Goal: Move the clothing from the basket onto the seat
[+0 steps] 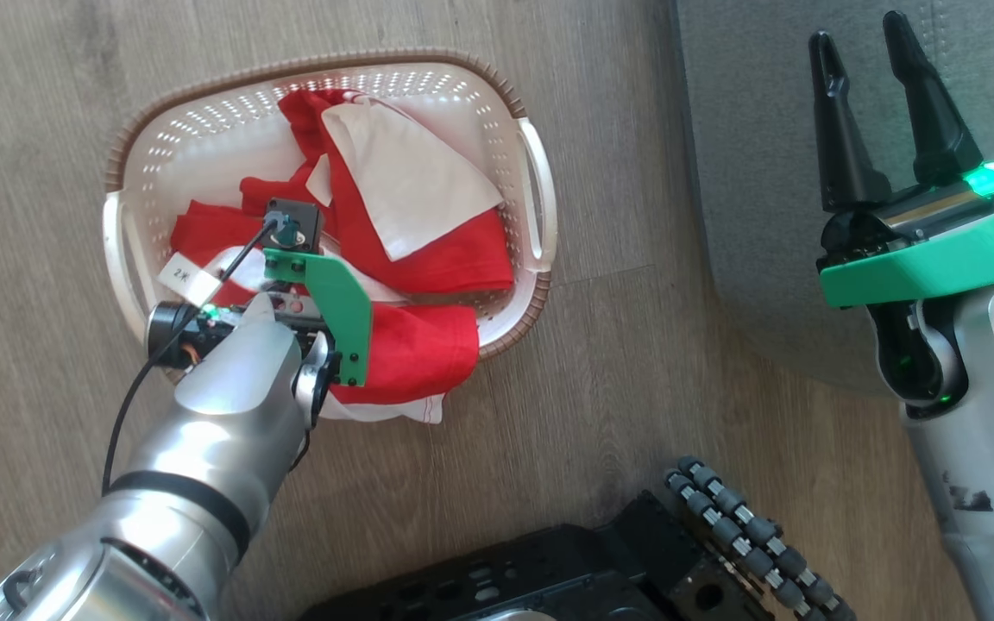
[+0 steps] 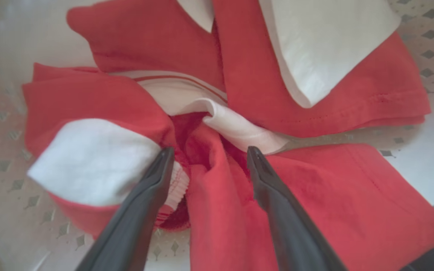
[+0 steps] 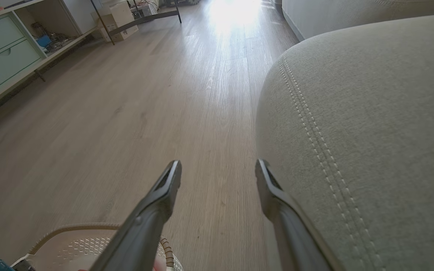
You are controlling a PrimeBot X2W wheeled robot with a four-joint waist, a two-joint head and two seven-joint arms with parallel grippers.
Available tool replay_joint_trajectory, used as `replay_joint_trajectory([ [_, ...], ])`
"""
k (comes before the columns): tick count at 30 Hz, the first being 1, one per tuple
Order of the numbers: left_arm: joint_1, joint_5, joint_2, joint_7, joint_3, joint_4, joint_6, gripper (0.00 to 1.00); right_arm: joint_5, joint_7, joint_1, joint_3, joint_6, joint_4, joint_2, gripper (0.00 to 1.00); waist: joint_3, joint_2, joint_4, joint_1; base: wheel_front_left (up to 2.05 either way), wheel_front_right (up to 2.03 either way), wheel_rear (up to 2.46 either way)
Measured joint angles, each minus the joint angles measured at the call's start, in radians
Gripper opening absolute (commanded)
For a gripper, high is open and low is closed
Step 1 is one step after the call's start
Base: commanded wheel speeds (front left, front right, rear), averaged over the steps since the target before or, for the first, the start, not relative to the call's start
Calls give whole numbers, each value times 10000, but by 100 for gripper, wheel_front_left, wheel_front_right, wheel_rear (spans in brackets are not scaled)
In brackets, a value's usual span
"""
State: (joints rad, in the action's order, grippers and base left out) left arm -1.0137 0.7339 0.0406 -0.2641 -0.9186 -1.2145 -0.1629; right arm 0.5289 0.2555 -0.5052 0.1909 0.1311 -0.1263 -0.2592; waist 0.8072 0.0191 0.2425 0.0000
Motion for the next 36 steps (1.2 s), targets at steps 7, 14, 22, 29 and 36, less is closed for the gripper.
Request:
replay_joint_trajectory([
  [7,-60,222,0,-1129,-290,-272,-259,100,2,0,-1,52,0,25,17,100,137,0,121,0,0,0,0],
  [14,-418,368,2,-2192,-665,-251,-121,100,2,0,-52,75,0,54,29,100,317,0,163,0,0,0,0],
  [22,-420,769,8,-3122,-959,-127,-121,100,0,0,-181,84,0,10,38,100,253,-1,138,0,0,0,0],
  [29,-418,989,10,-3133,-1018,31,-119,0,0,0,-181,84,0,-12,36,100,152,-1,99,0,0,0,0],
  [36,-410,1298,10,-2800,-1162,65,-35,0,0,0,-178,96,0,-86,36,100,-50,-1,23,0,0,0,0],
])
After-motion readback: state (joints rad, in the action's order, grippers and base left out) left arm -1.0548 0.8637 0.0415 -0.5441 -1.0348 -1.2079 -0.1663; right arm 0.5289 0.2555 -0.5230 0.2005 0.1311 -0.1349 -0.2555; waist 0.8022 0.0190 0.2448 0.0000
